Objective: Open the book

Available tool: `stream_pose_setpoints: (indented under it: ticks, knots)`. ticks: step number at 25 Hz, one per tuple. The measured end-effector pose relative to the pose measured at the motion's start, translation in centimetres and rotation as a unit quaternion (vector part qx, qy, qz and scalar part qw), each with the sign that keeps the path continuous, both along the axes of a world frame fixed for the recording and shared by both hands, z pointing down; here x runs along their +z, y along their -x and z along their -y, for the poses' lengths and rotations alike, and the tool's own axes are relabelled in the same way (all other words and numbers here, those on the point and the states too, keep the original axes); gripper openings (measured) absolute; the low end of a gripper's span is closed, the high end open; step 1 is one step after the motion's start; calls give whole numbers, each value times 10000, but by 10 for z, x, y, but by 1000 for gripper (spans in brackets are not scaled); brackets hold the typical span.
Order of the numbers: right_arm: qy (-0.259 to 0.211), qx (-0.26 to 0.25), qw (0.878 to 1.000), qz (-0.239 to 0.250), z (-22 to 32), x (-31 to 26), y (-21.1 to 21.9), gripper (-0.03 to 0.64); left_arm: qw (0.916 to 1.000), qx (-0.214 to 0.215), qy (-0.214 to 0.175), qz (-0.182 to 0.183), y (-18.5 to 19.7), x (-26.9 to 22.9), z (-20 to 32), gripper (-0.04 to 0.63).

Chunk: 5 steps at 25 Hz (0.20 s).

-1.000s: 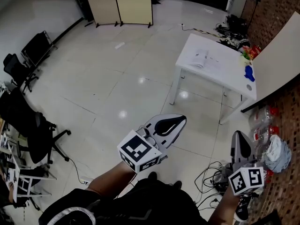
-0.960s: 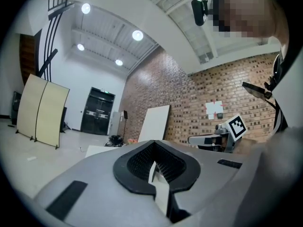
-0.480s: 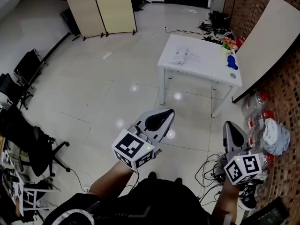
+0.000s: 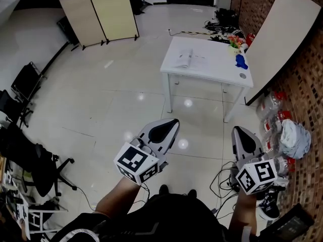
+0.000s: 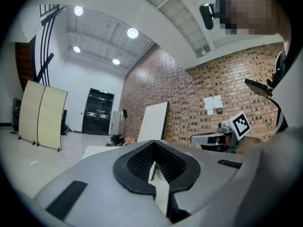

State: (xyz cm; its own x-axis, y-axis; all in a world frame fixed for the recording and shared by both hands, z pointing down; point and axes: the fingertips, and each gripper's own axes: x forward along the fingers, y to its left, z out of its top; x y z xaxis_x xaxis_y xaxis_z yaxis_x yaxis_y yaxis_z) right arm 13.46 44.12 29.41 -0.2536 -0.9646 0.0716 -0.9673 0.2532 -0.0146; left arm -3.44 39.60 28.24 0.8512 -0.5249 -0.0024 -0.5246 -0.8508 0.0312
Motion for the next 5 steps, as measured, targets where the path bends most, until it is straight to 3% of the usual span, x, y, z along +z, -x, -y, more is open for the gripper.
stream_pose_setpoints:
  ticks: [5]
  knots:
    - [25, -32, 10000, 6, 0, 2, 1, 0, 10000, 3, 7, -3, -1, 0, -2, -4]
